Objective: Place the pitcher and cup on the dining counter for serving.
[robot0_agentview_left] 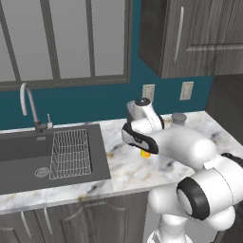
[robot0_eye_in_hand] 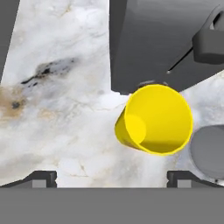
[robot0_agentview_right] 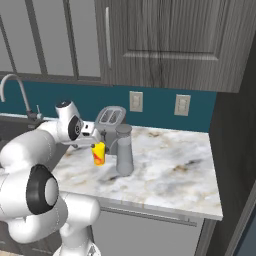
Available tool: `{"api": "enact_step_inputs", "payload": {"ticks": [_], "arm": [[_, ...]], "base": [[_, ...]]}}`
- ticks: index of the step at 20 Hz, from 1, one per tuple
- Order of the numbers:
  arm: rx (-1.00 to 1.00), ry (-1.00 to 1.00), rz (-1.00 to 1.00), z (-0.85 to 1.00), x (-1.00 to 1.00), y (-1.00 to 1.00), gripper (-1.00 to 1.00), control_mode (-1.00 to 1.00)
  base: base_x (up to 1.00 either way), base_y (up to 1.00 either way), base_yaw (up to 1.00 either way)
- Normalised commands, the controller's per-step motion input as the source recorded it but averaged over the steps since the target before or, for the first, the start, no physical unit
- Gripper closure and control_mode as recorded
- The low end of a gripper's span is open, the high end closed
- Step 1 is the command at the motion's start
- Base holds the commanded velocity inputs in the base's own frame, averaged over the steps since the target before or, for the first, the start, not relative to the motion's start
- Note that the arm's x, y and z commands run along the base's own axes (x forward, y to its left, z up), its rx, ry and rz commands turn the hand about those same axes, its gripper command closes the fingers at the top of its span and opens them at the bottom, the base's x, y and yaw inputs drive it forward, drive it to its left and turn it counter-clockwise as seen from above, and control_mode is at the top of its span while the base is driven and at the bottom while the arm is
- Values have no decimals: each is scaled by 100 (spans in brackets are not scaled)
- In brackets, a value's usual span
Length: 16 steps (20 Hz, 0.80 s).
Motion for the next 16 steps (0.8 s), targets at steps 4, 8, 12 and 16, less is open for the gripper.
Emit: {"api": "enact_step_inputs", "payload": {"ticks": [4,8,12,16], "arm": [[0,0,0,0,14,-4,-100,-100],[0,0,0,-1,10,-4,-100,-100],[-3,0,0,-16,12,-3,-100,-100],[-4,0,0,-27,12,-2,-100,-100]], "base": [[0,0,0],[0,0,0],[0,0,0],[0,0,0]]}}
